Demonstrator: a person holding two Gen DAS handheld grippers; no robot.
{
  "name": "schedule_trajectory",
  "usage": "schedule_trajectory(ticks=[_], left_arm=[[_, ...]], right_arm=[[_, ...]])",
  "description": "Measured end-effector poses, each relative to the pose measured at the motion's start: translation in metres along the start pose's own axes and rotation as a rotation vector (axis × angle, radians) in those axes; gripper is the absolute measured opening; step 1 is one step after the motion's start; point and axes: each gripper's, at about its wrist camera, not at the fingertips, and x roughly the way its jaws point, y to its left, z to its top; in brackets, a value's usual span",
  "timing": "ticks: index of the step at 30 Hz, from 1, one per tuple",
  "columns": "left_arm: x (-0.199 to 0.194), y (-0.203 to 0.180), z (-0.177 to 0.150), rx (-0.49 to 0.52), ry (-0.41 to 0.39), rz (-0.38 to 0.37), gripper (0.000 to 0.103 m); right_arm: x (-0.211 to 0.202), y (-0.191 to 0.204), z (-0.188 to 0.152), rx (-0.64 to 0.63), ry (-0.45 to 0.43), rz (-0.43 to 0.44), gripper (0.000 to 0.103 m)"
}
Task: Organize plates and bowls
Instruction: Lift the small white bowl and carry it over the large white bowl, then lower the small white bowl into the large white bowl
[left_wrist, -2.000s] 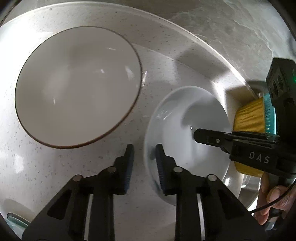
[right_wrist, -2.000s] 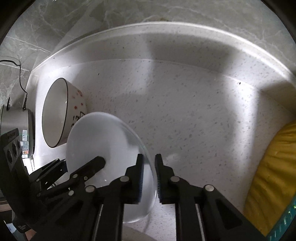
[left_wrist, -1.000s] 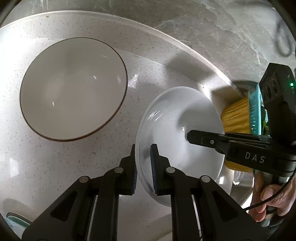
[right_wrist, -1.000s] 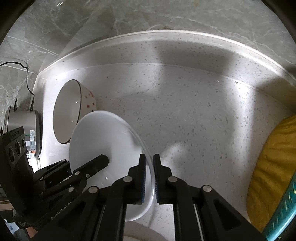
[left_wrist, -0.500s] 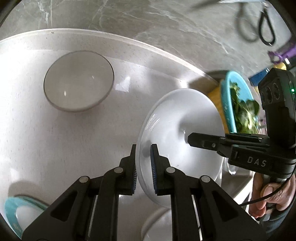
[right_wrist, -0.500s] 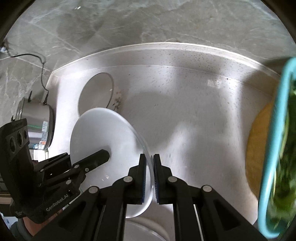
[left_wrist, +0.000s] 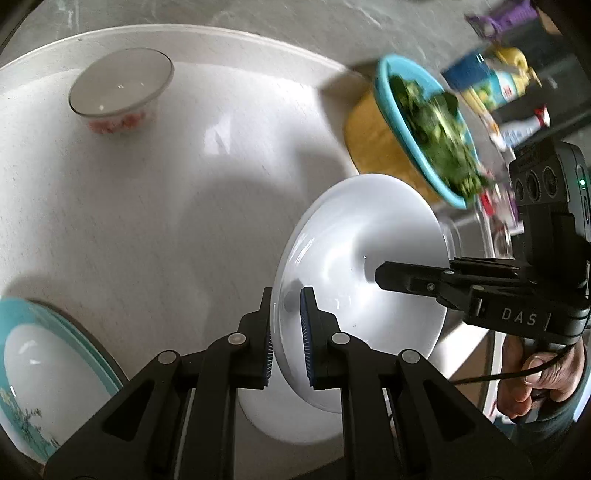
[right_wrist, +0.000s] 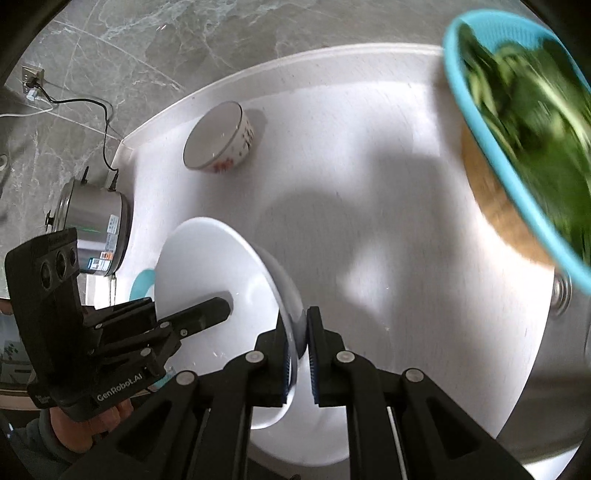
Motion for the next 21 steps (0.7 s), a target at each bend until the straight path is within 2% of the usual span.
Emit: schedule_trajectory(ticks=[5,9,21], left_arm=[[0.013,-0.011,-0.033,0.042,0.067,0.015,0.011],[0.023,-0.013,-0.051,0.052,0.109,0.022,0.011],[0.045,-0.013,-0.06,0.064,0.146,0.079,0.013]], right_arm=[[0.005,-0.014,-0.039,0.055,0.016,0.02,0.012],[0.014,-0.022,-0.059,0.082,0.041,0.019,0.013],[0.034,-0.03,-0.079,0.093,0.069,0.017,0.015]])
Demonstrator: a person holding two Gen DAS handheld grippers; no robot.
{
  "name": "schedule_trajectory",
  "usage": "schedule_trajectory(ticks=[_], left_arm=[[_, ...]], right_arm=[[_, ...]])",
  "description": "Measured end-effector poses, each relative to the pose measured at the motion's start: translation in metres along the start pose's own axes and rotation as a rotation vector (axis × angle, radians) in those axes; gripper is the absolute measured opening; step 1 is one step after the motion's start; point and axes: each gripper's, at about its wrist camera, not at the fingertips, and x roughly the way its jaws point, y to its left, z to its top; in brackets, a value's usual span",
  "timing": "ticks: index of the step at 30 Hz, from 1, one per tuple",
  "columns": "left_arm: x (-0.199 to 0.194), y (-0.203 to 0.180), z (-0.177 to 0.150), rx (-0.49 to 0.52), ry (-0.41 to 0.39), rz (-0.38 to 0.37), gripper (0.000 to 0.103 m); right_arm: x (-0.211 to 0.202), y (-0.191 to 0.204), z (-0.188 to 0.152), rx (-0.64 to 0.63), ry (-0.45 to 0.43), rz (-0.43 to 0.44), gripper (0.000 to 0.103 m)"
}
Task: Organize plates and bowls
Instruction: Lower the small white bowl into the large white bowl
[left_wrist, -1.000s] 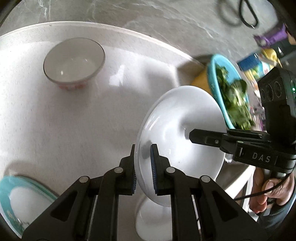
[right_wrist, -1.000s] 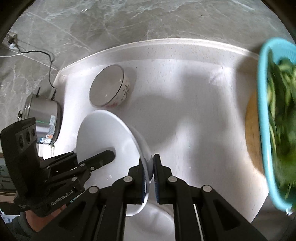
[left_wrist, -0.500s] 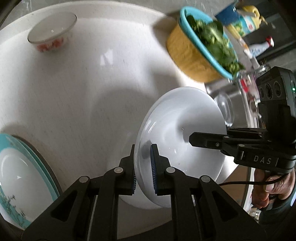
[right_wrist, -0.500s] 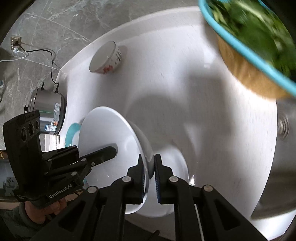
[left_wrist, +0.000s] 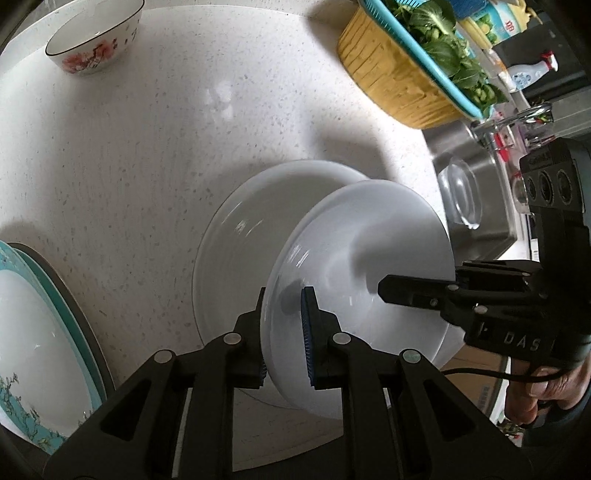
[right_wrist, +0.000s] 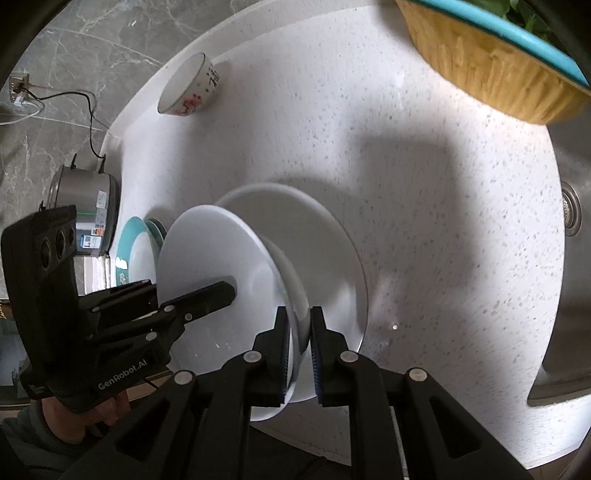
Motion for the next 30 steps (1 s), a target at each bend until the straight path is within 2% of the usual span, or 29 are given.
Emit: schedule_trajectory(ticks=[10,14,18,24,28,30], left_arm=[[0.023,-0.004,0.003,0.024,0.007,0.055,0.014],[0.027,-0.005,0.006,0.045,-0.014,0.075,0.014],[0.028,-0.009,0.009,0.064,-0.028,0.09,0.018],[0.027,-0.013,0.011,0.087,-0.041,0.091,0.026],[0.026,-0.014,0.013,0.099,-0.055,0.086,0.03],[0.025,-0.013,0.014,0.094,-0.063,0.078,0.031]], right_arm=[[0.025,0.011,-0.007,-0.033,0.01,-0.076,0.014],[0.028,0.011,-0.006,-0.038,0.003,-0.092,0.014],[0.029,0.015,-0.004,-0.051,-0.017,-0.127,0.015],[0.03,0.021,-0.001,-0.069,-0.042,-0.166,0.018],[0.032,0.029,-0.002,-0.088,-0.054,-0.17,0.027],[0.033,0.031,-0.002,-0.086,-0.063,-0.18,0.028]])
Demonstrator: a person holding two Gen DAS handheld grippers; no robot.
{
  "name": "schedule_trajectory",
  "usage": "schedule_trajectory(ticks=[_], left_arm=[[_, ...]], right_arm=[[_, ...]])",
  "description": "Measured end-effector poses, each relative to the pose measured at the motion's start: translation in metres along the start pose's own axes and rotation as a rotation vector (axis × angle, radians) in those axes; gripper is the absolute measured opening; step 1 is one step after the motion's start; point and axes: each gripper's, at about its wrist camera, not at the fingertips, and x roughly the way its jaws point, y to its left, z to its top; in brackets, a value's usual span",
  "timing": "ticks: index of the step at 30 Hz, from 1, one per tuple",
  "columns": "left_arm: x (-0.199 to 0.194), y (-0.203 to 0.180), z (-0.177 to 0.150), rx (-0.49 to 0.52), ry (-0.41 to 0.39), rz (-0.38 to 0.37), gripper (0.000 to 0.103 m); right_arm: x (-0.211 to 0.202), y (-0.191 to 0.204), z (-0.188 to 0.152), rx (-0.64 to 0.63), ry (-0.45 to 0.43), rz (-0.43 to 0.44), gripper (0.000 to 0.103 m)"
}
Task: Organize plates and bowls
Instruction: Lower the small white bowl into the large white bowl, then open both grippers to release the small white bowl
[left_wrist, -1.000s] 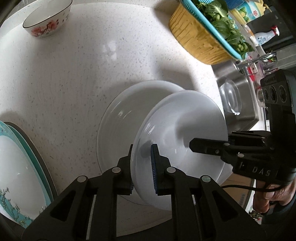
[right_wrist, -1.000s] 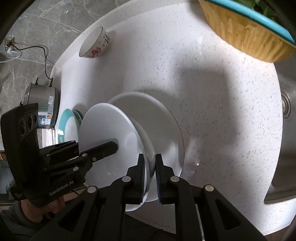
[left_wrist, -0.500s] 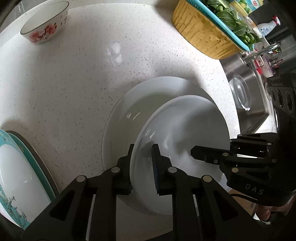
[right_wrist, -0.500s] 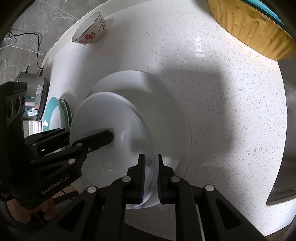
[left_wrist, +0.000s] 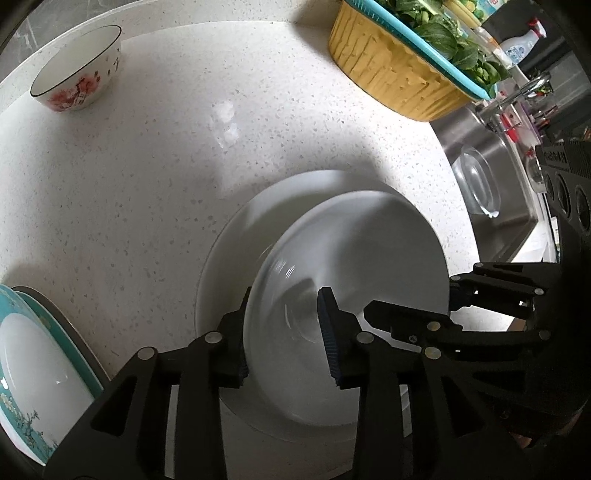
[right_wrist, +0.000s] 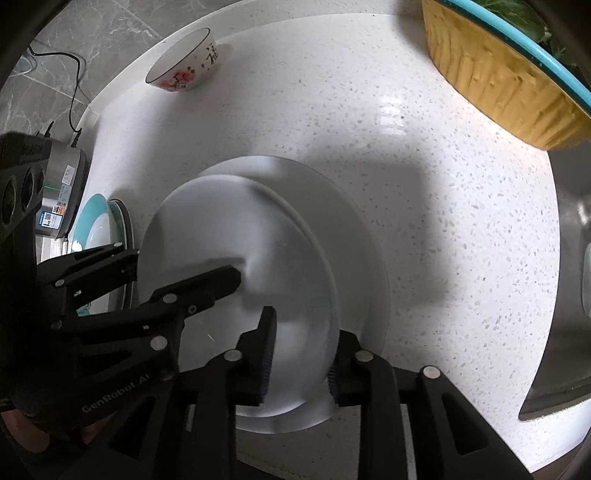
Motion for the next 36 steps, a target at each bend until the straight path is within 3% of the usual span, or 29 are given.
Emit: schedule_trajectory(ticks=[15,18,21,28,32,34,36], left_arm=[[-0.013,0.006,-0.003,-0.013,-0.044,-0.045,0.041],[-0.022,0.007,-0.003,-0.012,-0.068,-0.055,0.048],[-0.03,0.009,-0.003,-0.021,-0.086,-0.07,0.058],[-0.048,0.022,-0.007,-0.079,-0.079,-0.158,0.073],[-0.072,0.042,-0.006,-0.161,-0.088,-0.24,0.073],[-0.086,0.054,-0.003,-0.187,-0.093,-0.286,0.073],[-0.107,0.074,0.004,-0.212,-0.129,-0.288,0.073]], right_arm=[[-0.014,-0.011,-0.004,0.049,-0.018,0.02,0.03],[-0.02,-0.014,-0.006,0.064,-0.028,0.027,0.034],[-0.03,-0.018,-0.007,0.077,-0.049,0.032,0.045],[-0.049,-0.022,-0.004,0.084,-0.059,0.062,0.059],[-0.071,-0.03,0.008,0.124,-0.068,0.157,0.063],[-0.081,-0.031,0.017,0.121,-0.093,0.158,0.063],[-0.092,-0.028,0.033,0.106,-0.128,0.155,0.063]])
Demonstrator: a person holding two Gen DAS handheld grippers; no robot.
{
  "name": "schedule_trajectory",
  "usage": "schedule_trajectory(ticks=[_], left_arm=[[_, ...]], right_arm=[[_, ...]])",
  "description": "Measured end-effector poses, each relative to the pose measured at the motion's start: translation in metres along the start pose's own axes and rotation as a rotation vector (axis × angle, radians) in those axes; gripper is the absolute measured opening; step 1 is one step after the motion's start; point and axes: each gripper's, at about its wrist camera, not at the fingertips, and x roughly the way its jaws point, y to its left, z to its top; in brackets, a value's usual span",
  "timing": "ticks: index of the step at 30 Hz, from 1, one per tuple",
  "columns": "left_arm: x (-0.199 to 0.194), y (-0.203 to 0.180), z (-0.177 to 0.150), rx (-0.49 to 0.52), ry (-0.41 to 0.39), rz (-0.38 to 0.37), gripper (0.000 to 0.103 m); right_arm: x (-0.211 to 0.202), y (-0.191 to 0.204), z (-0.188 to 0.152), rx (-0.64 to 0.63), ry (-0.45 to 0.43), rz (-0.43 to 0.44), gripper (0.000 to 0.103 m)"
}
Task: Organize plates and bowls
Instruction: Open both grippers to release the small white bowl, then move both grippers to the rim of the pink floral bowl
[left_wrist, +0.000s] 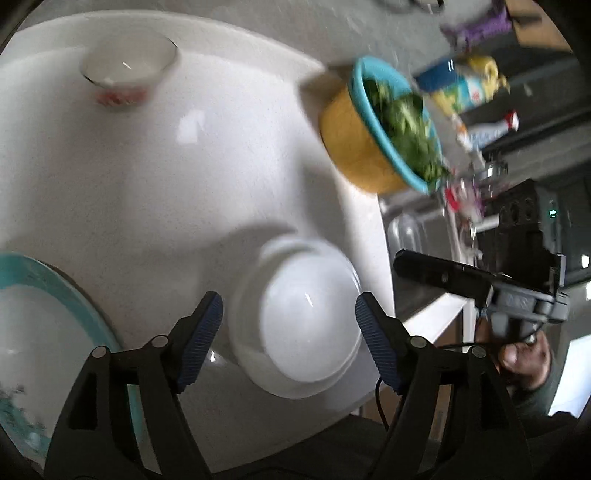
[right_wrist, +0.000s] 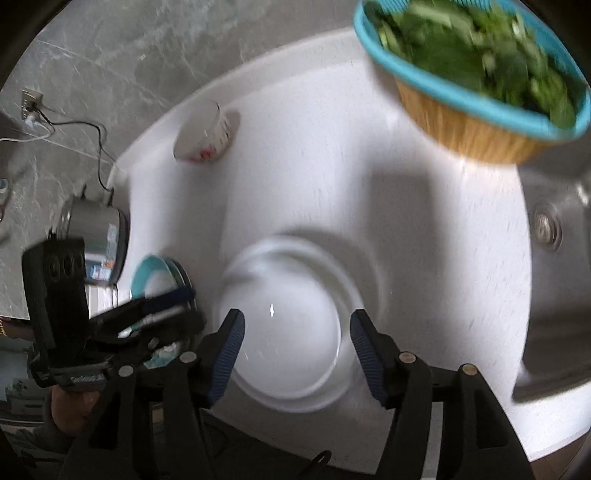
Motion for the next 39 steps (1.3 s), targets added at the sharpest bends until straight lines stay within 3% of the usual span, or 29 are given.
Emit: schedule_trajectory(ticks=[2,5,8,11,14,20,26,29,35,36,39], left_arm=[[-0.024,0.015,0.019,0.004,-0.05,0.042,0.073],[-0.059,0.054,0.059,-0.002,-0.138,0.172,0.073],[-0.076,0.092,0.098,-0.022,-0.177,0.268,0.073],[-0.074,0.122,0.13,-0.031,-0.16,0.281,0.073],[-0.06,0.145,0.159,-0.026,-0.125,0.238,0.073],[-0.02,0.184,0.197,-0.091,-0.068,0.248,0.073],[0.011,0.203,0.215,-0.109,-0.038,0.236,0.07],[0.023,0.212,0.219,-0.131,-0.028,0.223,0.052],[0.042,0.221,0.227,-0.145,-0.017,0.245,0.052],[0.046,0.22,0.228,-0.143,-0.015,0.252,0.047],[0.053,0.22,0.229,-0.154,-0.013,0.25,0.036]], right_arm=[[-0.005,0.009,0.019,-0.028,-0.031,-0.002,0.063],[-0.005,0.033,0.053,-0.093,-0.079,0.006,0.063],[0.001,0.059,0.09,-0.145,-0.12,0.035,0.066],[0.024,0.079,0.131,-0.164,-0.118,0.103,0.068],[0.066,0.097,0.171,-0.152,-0.055,0.139,0.069],[0.141,0.115,0.207,-0.137,0.057,0.173,0.069],[0.18,0.109,0.223,-0.076,0.089,0.172,0.069],[0.189,0.104,0.227,-0.066,0.096,0.171,0.069],[0.203,0.097,0.23,-0.061,0.129,0.156,0.069],[0.204,0.098,0.23,-0.064,0.132,0.153,0.069],[0.209,0.099,0.229,-0.069,0.154,0.156,0.057]])
